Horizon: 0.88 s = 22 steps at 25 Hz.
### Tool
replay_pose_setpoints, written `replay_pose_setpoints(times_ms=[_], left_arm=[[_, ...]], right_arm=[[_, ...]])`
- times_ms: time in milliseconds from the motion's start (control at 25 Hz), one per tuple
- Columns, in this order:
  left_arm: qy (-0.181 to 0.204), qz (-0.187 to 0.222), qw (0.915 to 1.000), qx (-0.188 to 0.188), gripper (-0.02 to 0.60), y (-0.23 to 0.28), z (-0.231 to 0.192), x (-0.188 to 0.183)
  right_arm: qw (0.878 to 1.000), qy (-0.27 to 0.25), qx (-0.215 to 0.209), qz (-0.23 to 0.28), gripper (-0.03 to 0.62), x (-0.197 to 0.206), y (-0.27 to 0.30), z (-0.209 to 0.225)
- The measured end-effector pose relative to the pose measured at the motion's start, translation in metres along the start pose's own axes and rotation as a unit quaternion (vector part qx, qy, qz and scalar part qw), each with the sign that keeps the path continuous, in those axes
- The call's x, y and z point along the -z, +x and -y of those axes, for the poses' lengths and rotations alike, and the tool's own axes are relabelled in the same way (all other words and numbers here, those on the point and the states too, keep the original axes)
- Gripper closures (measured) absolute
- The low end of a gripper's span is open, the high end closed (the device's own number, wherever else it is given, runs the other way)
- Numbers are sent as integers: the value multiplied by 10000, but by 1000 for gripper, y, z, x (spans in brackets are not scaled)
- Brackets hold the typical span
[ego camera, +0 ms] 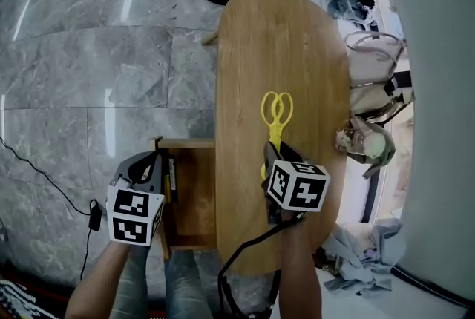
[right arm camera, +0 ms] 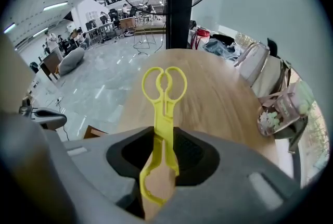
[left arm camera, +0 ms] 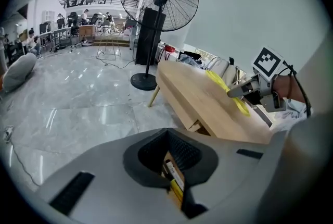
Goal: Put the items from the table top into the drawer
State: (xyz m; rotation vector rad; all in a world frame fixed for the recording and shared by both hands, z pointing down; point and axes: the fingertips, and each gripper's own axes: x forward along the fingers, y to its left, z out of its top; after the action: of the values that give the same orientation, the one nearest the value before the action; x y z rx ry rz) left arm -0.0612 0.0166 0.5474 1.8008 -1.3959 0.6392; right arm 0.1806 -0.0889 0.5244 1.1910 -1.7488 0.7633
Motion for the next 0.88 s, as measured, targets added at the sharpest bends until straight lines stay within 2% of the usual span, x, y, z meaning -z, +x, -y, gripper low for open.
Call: replay_pose_setpoints(times_ms=[280,480,880], left_arm=[[180,-131,9997,57,586,-19,-8,8],[145,-257,9995,83,586,-37,-14,10],[214,-410,9989,54,586,-69,-33,16]], right_arm=[[9997,96,-208,76,476,17,-23,-46],[9996,86,-257,82,476,31,-37,-84],[9986,229,-445,-198,476,75,-53,-147]])
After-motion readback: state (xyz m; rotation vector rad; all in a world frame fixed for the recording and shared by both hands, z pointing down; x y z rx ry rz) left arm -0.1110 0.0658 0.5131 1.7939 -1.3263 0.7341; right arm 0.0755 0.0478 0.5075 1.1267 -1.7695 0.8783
